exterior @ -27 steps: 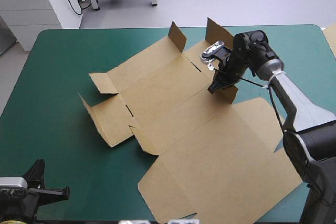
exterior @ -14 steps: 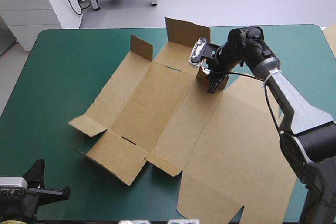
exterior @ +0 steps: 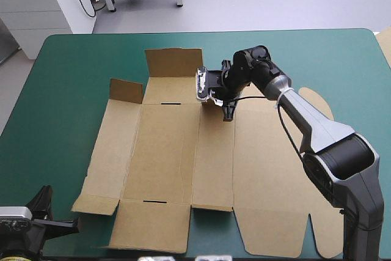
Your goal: Fold the box
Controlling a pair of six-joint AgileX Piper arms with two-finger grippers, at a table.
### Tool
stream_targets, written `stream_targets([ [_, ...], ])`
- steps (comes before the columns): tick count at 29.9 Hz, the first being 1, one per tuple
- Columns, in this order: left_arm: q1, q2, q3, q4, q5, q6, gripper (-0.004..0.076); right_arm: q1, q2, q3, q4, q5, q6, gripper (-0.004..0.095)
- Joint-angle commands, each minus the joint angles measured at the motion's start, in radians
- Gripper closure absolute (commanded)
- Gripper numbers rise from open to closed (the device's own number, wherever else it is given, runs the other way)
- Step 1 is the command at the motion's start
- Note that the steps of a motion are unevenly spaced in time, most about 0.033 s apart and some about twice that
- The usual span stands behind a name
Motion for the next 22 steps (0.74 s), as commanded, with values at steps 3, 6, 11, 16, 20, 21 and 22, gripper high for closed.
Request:
stream_targets([
  [3,-0.007,-0.006,-0.022,-0.003,-0.077,0.0,0.0731,0.014,-0.058,-0.035,0.096,-0.134,-0.044,0.0903],
  [6,-0.007,-0.006,-0.022,-0.003,-0.077,0.0,0.0731,0.014,-0.051,-0.035,0.137,-0.147,-0.028,0.0809],
  [11,-0.007,-0.006,-0.022,-0.003,-0.077,0.0,0.0731,0.014,-0.051,-0.035,0.141,-0.166,0.052,0.0497],
  [16,-0.007,-0.006,-0.022,-0.003,-0.077,0.0,0.0731,0.014,-0.067,-0.055,0.141,-0.172,0.195,0.0444],
  [20,-0.007,-0.006,-0.021,0.003,-0.077,0.0,0.0731,0.014,-0.093,-0.09,0.106,-0.172,0.436,0.0689],
  [21,-0.007,-0.006,-0.021,0.005,-0.078,0.0,0.0731,0.014,-0.102,-0.097,0.081,-0.172,0.486,0.0786],
  [22,-0.007,-0.006,-0.021,0.005,-0.078,0.0,0.0731,0.014,-0.112,-0.106,0.061,-0.17,0.531,0.0881],
])
